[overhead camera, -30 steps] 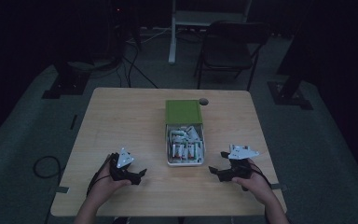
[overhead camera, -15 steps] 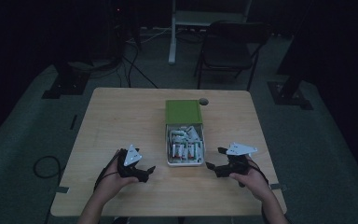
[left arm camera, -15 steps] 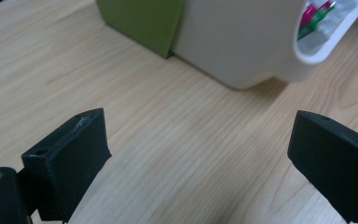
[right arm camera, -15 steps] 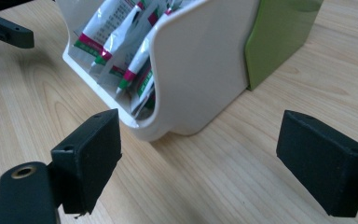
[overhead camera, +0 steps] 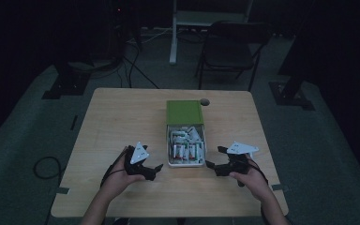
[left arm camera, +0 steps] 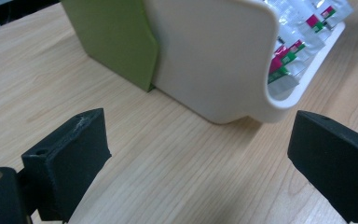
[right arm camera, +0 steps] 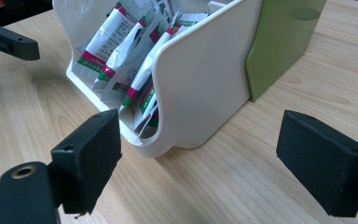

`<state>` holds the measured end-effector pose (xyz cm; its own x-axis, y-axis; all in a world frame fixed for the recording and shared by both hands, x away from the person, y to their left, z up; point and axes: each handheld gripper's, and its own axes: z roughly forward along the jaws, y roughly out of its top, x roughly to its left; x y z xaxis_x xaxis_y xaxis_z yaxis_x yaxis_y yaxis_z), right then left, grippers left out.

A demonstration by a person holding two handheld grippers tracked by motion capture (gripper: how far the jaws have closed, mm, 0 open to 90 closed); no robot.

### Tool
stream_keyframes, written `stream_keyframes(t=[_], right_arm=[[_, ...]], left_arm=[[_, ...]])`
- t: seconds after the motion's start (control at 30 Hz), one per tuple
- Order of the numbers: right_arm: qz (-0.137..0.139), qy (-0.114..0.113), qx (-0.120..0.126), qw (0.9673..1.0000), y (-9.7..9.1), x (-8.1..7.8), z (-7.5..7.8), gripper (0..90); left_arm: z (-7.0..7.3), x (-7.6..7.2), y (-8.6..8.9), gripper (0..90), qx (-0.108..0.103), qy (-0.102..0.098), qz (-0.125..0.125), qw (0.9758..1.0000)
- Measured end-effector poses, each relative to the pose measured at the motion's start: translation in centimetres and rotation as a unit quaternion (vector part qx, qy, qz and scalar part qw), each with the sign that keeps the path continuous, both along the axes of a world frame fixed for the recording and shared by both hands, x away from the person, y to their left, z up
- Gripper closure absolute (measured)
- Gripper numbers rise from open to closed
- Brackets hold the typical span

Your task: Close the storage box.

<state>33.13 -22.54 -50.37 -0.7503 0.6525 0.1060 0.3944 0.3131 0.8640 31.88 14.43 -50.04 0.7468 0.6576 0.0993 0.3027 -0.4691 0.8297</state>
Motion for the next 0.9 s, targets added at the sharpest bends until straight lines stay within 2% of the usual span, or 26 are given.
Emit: stream_keyframes(t=[0.17, 0.4, 0.5, 0.7, 0.9], right_arm=[[0.0, 0.0, 0.006, 1.0, 0.0, 0.4, 0.4, 13.4], [0.001, -0.004, 0.011, 0.9999, 0.5, 0.9, 0.8, 13.5], [0.004, -0.005, 0.006, 1.0, 0.8, 1.0, 0.7, 13.5], [0.001, -0.004, 0.004, 1.0, 0.9, 1.2, 0.5, 13.6], [-0.009, -0.003, 0.003, 0.9999, 0.7, 1.6, 0.4, 13.8]], left_arm=[[0.3, 0.3, -0.7, 5.3, -0.025, -0.006, -0.003, 0.9997], [0.5, 0.8, -1.3, 5.3, -0.02, -0.011, -0.007, 0.9997], [0.8, 1.0, -1.5, 5.3, -0.025, -0.012, -0.011, 0.9996], [0.9, 1.5, -1.8, 5.3, -0.019, -0.014, -0.014, 0.9996], [0.7, 2.3, -2.0, 5.3, -0.02, -0.014, -0.008, 0.9997]])
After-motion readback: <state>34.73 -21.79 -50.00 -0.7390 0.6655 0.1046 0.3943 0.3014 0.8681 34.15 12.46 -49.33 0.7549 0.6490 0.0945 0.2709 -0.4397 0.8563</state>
